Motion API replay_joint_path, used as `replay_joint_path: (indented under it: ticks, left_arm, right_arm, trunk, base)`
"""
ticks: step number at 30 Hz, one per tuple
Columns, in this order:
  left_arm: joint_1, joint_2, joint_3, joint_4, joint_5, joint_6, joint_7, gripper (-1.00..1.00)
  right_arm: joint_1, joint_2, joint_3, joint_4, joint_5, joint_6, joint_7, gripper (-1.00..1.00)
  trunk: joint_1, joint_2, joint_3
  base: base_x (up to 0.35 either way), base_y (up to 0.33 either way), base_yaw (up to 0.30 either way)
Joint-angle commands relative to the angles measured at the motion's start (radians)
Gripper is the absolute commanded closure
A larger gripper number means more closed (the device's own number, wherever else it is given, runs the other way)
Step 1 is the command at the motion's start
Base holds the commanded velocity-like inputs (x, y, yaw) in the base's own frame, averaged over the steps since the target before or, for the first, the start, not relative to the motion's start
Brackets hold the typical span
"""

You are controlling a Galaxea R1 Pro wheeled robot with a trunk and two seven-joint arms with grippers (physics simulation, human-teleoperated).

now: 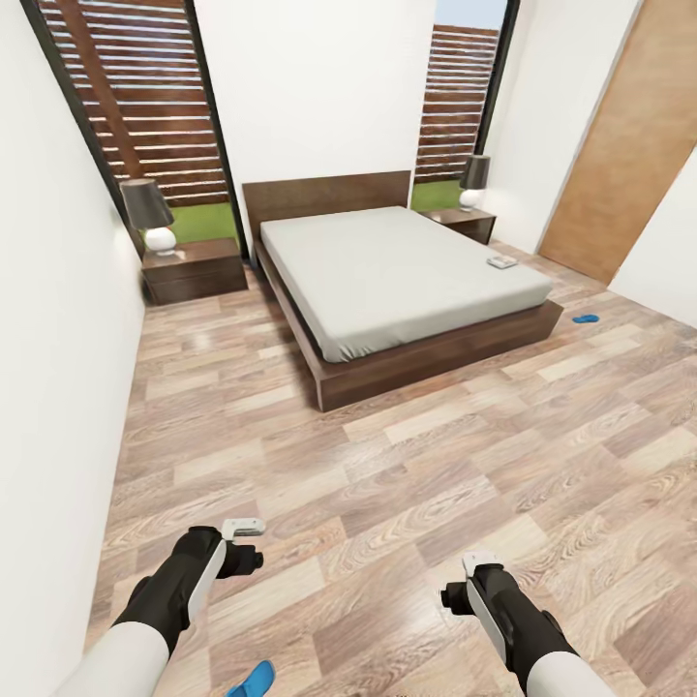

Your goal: In the bedroom, move the book from the bed onto either nightstand, and place the two sandals side by side next to the bed.

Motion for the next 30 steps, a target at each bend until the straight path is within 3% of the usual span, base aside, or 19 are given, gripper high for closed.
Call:
replay_joint_path:
  ticks: [1,8,19,30]
  left_arm:
    - [0.000,0.000,0.000,-0.002,0.005,0.005,0.002,-1.00]
    - [0.000,0.000,0.000,-0.002,0.004,0.005,0.002,-1.00]
    - [0.000,-0.001,0.000,-0.002,0.004,0.005,0.002,-1.00]
    - [0.000,-0.001,0.001,-0.002,0.007,0.005,0.002,-1.00]
  right_arm:
    - [-0.001,0.000,0.001,-0.001,0.001,0.005,-0.003,-1.00]
    - [-0.001,0.000,0.000,-0.001,-0.003,0.005,-0.003,-1.00]
    - [-0.001,0.000,0.001,-0.001,0.002,0.005,-0.004,-1.00]
    - [-0.001,0.000,0.000,-0.001,-0.004,0.005,-0.004,-1.00]
  trunk:
    - [0.000,0.000,-0.001]
    - [0.000,0.000,-0.001]
    - [0.000,0.000,-0.001]
    - [0.000,0.000,-0.001]
  base:
    - [0.000,0.000,-0.273]
    - [0.000,0.000,-0.234]
    - [-0.001,0.003,-0.068]
    - [-0.097,0.143,-0.146]
